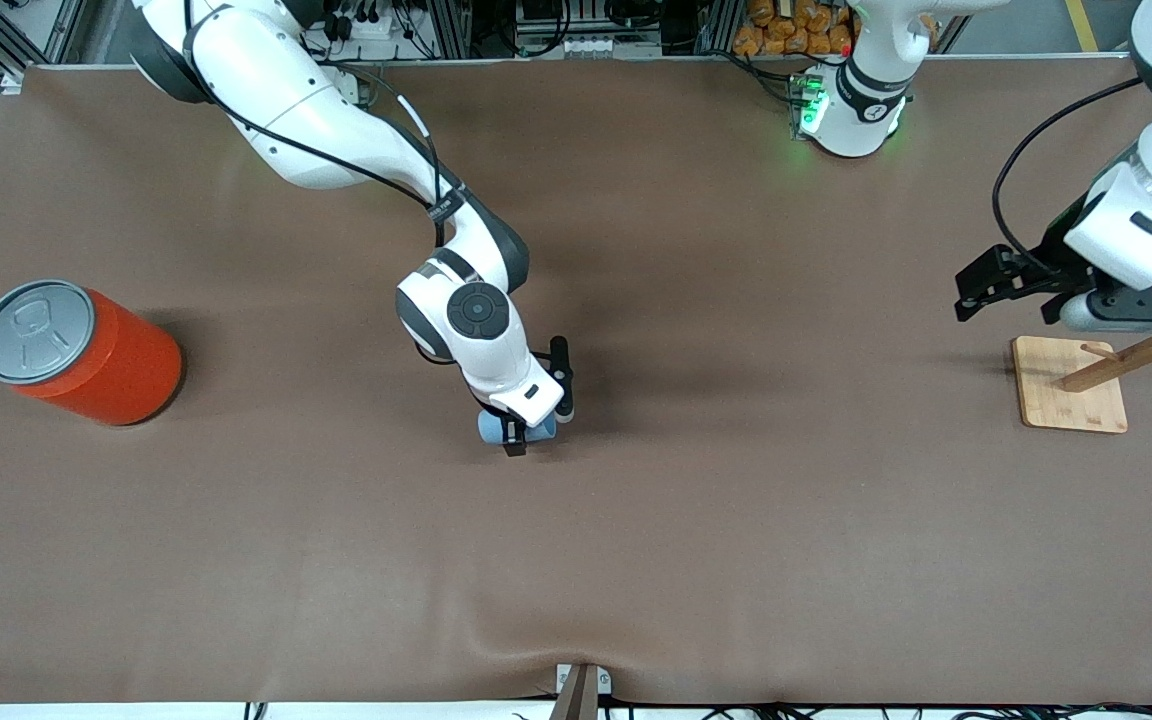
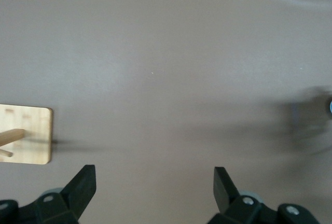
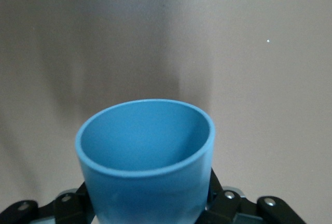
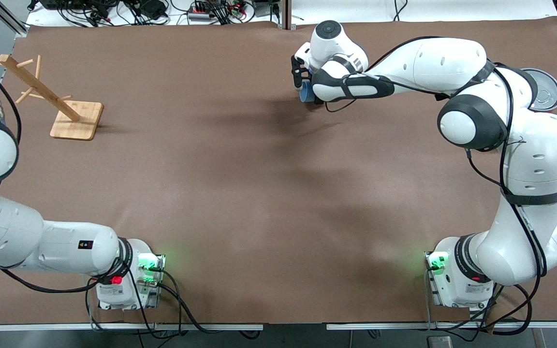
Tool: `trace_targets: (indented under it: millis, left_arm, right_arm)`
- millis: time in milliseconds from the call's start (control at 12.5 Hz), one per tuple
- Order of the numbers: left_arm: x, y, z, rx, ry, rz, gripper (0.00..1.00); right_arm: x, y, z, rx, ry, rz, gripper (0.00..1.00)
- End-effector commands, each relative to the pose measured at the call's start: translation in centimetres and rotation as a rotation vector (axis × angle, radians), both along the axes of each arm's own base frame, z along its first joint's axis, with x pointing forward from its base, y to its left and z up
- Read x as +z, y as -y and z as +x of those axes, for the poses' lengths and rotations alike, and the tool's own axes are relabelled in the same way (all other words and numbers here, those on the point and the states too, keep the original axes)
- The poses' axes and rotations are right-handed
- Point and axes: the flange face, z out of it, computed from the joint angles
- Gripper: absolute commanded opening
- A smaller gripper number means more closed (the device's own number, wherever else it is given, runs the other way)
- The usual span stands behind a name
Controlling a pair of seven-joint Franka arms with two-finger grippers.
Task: Flip cup
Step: 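Carry the blue cup with the right gripper to the table's middle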
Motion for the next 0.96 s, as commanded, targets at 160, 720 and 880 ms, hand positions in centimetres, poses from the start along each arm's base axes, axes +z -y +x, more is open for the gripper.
trace_targets:
  millis: [160,720,880]
  left_arm:
    - [-1.6,1.2,0.8,-0.001,-0.022,-0.022,1.00]
    - [-4.9,2.9,2.3,-0.027,-0.046,-0.026,1.00]
    - [-6.3,4.2,2.7,-0.047,-0.057,-0.028,1.00]
  right_arm:
    - [0.3,0.6,0.0,0.039,0.005,-0.034,1.00]
    - [4.0,1.7,0.2,0.007,-0.021,-0.079,1.00]
    - [6.6,1.5,-0.3,-0.005,-0.019,-0.083,1.00]
